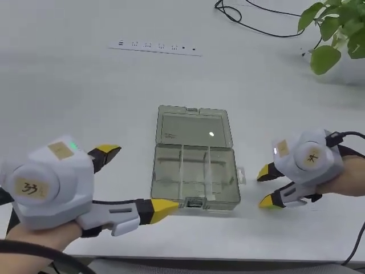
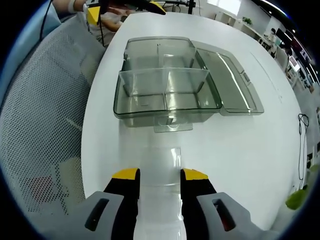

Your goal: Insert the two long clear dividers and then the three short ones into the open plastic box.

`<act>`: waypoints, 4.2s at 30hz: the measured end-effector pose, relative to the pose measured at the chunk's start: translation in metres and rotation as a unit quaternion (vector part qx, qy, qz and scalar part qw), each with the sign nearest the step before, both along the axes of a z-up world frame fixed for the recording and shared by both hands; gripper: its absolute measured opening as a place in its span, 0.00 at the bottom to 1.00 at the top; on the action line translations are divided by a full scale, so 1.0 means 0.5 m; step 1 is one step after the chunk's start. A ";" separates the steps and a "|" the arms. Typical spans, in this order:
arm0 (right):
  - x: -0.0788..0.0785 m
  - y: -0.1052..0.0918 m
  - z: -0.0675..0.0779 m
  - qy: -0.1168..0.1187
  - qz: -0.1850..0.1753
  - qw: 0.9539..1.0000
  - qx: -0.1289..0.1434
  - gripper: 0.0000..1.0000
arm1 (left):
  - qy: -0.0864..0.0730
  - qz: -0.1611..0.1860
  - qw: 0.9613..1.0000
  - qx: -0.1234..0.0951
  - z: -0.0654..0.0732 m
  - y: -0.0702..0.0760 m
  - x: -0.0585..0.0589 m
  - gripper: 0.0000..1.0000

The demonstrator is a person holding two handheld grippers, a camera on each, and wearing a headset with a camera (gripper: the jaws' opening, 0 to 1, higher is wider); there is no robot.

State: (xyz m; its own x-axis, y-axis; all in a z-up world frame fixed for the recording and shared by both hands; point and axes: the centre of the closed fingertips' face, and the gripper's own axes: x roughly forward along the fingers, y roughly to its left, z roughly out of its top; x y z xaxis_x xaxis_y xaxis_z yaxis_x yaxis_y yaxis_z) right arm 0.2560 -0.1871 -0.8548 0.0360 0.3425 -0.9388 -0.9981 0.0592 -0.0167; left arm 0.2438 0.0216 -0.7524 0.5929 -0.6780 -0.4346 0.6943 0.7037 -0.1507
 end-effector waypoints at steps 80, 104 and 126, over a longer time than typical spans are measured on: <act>-0.009 0.198 0.219 -0.191 0.100 0.973 0.086 0.32 | 0.258 -0.009 0.934 -0.249 0.018 -0.211 0.010 0.00; -0.012 0.210 0.271 -0.088 0.035 0.981 0.169 0.32 | 0.208 -0.082 0.951 -0.212 0.019 -0.193 -0.023 0.00; -0.083 0.208 0.273 0.140 0.081 0.980 0.118 0.09 | 0.105 -0.213 0.958 -0.161 0.038 -0.195 -0.086 0.00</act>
